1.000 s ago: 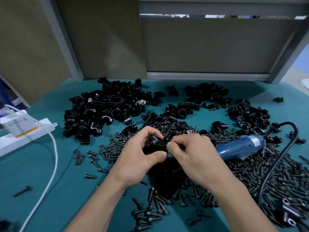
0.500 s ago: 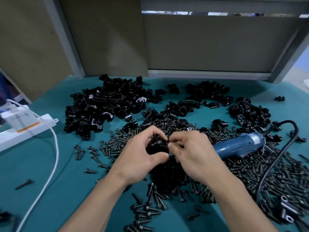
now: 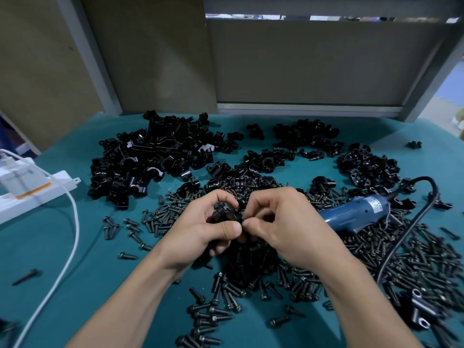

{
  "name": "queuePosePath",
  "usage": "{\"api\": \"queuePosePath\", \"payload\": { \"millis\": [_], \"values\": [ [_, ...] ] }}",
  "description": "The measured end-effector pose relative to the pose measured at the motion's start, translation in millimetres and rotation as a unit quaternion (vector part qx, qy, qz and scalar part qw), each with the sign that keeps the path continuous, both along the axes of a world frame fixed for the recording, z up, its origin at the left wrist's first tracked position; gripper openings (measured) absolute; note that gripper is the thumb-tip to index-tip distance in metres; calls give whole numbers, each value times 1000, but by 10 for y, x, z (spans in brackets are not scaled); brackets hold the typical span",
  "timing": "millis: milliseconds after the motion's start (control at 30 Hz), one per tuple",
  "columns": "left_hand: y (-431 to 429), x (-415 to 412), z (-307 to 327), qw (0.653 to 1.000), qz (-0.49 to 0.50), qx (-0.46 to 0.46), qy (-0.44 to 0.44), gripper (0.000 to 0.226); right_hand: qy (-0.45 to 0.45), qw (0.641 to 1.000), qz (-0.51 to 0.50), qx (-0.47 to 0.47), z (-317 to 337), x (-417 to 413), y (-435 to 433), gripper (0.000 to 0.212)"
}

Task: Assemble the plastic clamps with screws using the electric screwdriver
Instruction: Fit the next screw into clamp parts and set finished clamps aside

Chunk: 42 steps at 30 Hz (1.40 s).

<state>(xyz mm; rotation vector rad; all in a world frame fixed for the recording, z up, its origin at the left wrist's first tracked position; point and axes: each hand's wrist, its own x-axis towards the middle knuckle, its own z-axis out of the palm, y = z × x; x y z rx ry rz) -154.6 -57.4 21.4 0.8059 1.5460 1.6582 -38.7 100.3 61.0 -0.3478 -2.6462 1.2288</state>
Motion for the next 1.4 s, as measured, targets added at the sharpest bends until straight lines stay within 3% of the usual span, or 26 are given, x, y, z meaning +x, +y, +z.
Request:
{"api": "queuePosePath", "payload": {
  "millis": [100, 200, 267, 400, 533, 633, 700, 867, 1067, 1167, 1267, 1400],
  "values": [
    [-16, -2, 21, 1000, 3, -2, -27, 35, 18, 1000, 0, 23, -17, 2, -15, 18],
    [-29, 9, 46, 999, 7, 4, -38, 34, 52, 999, -2, -12, -32, 10, 0, 23],
    [-27, 14, 54, 999, 18, 9, -32, 31, 56, 997, 3, -47, -40, 11, 12, 24],
    [-17, -2, 34, 999, 47, 3, -26, 18, 55, 998, -30, -21, -108, -28, -11, 19],
    [-11, -1, 20, 998, 53, -14, 25, 22, 33, 997, -66, 25, -155, -78, -46, 15],
    [-13, -1, 51, 992, 85, -2, 95, 24, 41, 995, -72, 53, -190, -101, -71, 38],
    [-27, -19, 74, 985, 94, 1, 143, 30, 39, 996, -63, 46, -200, -105, -97, 43],
    [-9, -5, 79, 989, 90, 15, 116, 29, 61, 997, -38, 35, -186, -103, -85, 18],
    [-13, 20, 60, 991, 85, 20, 98, 28, 74, 990, -37, 115, -251, -113, -168, 30],
    [-1, 63, 49, 983, 102, 26, 149, 30, 81, 982, -69, 155, -282, -123, -176, 40],
    [-11, 76, 30, 975, 103, 11, 198, 33, 74, 988, -56, 120, -272, -117, -113, 40],
    [-21, 32, 45, 990, 75, -10, 115, 35, 34, 994, 37, 95, -161, -14, 28, 24]
  ]
}}
